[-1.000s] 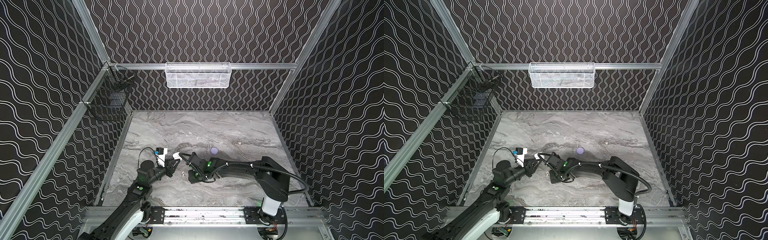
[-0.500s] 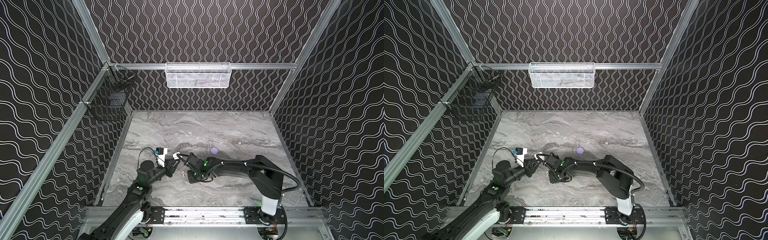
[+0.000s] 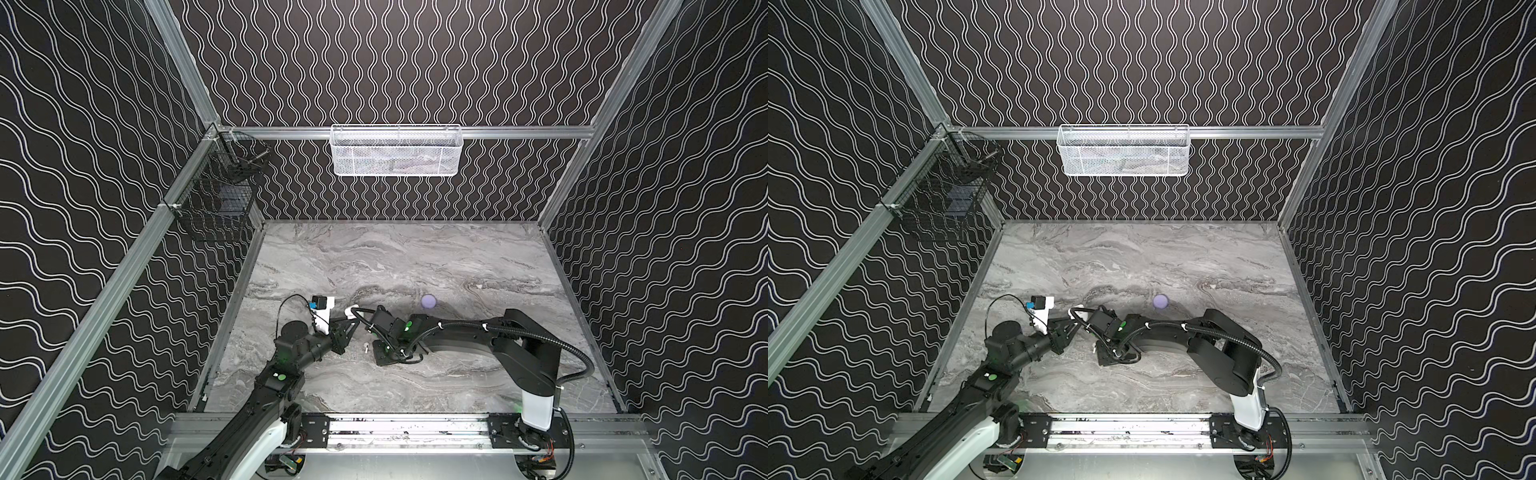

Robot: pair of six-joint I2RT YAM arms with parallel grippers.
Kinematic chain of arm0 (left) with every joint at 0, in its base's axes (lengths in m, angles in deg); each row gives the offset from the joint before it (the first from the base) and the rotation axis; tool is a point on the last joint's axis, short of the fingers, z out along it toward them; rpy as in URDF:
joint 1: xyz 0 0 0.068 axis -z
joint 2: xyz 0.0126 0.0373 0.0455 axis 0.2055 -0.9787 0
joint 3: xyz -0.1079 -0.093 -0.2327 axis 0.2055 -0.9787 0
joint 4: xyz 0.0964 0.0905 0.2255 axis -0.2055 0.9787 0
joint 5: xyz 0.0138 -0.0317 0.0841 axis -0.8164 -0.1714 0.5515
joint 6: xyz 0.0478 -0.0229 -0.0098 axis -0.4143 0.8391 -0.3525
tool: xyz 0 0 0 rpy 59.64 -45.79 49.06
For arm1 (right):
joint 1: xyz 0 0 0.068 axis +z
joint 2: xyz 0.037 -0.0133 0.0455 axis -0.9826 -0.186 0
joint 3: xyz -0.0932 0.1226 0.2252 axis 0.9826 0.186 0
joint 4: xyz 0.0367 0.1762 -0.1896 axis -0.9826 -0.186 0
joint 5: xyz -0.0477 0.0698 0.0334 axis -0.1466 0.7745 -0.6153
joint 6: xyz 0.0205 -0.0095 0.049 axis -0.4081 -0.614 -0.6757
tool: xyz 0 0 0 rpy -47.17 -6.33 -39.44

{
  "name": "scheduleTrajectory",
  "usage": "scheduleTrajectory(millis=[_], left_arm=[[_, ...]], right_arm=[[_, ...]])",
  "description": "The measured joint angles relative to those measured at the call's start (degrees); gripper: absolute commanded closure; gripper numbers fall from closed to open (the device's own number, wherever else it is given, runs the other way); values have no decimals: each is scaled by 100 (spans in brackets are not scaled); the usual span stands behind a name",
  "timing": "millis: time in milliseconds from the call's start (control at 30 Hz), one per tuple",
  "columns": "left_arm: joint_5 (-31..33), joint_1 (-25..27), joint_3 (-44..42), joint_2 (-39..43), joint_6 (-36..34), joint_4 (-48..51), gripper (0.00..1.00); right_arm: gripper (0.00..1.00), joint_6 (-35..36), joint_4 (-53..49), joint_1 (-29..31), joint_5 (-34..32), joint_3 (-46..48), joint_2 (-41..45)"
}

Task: Insert the wireless bluetooth earbuds into the charging case
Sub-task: 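Close the right gripper on the white earbud, then lift the earbud with the right gripper toward the open case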

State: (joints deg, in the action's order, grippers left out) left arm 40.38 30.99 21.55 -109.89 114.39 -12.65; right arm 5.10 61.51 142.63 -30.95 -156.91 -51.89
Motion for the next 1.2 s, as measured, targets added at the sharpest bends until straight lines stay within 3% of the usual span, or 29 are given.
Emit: scheduleTrajectory(millis=[667,1200], left_arm=[[20,0,4,0,-2,35,92],[-111,0,4,-236,-2,-94,92]], right_arm=[[79,4,83,0,-70,116,59],[81,-2,109,-92,-221,380,431]])
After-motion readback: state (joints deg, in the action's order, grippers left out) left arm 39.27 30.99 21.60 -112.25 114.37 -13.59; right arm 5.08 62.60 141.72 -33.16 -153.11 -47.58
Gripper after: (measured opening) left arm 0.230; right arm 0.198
